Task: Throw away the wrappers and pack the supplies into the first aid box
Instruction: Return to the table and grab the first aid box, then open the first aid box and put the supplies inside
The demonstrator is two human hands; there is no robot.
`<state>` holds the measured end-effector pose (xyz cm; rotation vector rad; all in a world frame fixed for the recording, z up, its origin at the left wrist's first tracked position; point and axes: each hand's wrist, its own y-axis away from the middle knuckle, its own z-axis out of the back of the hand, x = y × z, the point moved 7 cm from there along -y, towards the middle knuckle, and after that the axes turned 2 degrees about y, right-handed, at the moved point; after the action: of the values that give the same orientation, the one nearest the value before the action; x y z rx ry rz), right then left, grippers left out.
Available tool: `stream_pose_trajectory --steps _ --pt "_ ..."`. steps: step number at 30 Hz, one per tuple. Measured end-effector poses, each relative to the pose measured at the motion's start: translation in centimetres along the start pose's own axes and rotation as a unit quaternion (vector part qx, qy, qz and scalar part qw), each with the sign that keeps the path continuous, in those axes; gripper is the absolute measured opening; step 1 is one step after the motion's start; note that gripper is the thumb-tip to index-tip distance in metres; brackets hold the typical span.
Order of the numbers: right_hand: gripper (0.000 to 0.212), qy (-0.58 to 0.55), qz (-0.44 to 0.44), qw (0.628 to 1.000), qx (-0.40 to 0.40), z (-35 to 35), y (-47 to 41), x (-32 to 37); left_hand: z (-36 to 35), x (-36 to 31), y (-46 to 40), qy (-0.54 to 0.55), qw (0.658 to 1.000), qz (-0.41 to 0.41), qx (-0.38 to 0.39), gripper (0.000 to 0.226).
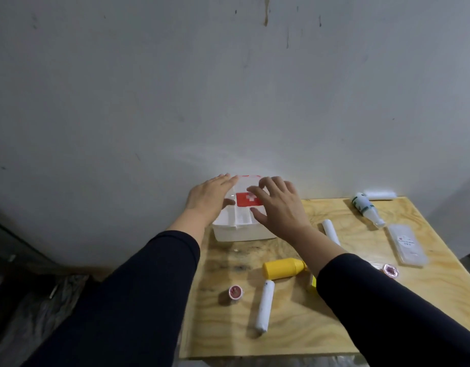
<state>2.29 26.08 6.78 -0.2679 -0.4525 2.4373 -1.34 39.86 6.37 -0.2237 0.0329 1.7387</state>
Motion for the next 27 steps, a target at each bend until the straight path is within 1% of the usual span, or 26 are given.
stream_pose_trajectory --steps 1,3,4,5,7,9,10,12,13,17,21,24,27 --pt "0.04 0.017 0.014 1.0 -0.01 0.1 0.2 0.1 0.8 0.0 -0.5 -0.003 1.0 0.0 -0.01 0.063" --pt "0.028 0.039 0.036 0.998 -0.016 -0.4 0.8 0.1 1.8 0.1 -1.5 -0.007 1.0 0.006 -0.025 0.061" --pt "0.023 0.036 0.033 0.999 -0.003 -1.0 1.0 0.0 2.1 0.2 -2.1 -0.006 0.999 0.01 -0.03 0.059" --pt "0.022 0.021 0.014 0.999 0.027 -1.9 1.1 -0.3 2.2 0.4 -2.6 -0.005 0.999 0.013 -0.035 0.057" --pt "0.034 -0.037 -0.077 0.99 0.111 -4.2 1.3 -1.5 2.4 0.8 -3.7 -0.004 0.999 0.018 -0.043 0.053" --pt "0.05 -0.082 -0.181 0.964 0.174 -6.3 1.6 -3.0 2.4 1.2 -4.9 -0.01 0.999 0.02 -0.046 0.052" --pt "0.058 -0.096 -0.216 0.95 0.204 -7.3 1.8 -3.5 2.4 1.3 -5.4 -0.02 0.998 0.02 -0.047 0.052" --pt "0.069 -0.112 -0.243 0.928 0.26 -8.8 2.3 -3.8 2.5 1.5 -6.3 -0.043 0.998 0.023 -0.049 0.053" --pt "0.072 -0.116 -0.245 0.922 0.275 -9.3 2.5 -3.9 2.5 1.5 -6.6 -0.05 0.997 0.026 -0.049 0.053" --pt "0.078 -0.132 -0.25 0.926 0.251 -9.4 3.1 -4.2 3.1 1.6 -7.4 -0.054 0.996 0.038 -0.054 0.053" --pt "0.081 -0.134 -0.254 0.926 0.246 -9.2 4.0 -4.2 3.7 1.1 -7.1 -0.04 0.996 0.04 -0.063 0.056" --pt "0.078 -0.135 -0.25 0.925 0.252 -8.6 3.8 -4.4 3.8 0.9 -6.9 -0.03 0.997 0.04 -0.061 0.059" --pt "0.073 -0.13 -0.241 0.928 0.251 -6.7 3.6 -4.9 4.7 -0.6 -6.2 -0.01 0.997 0.011 -0.074 0.059"
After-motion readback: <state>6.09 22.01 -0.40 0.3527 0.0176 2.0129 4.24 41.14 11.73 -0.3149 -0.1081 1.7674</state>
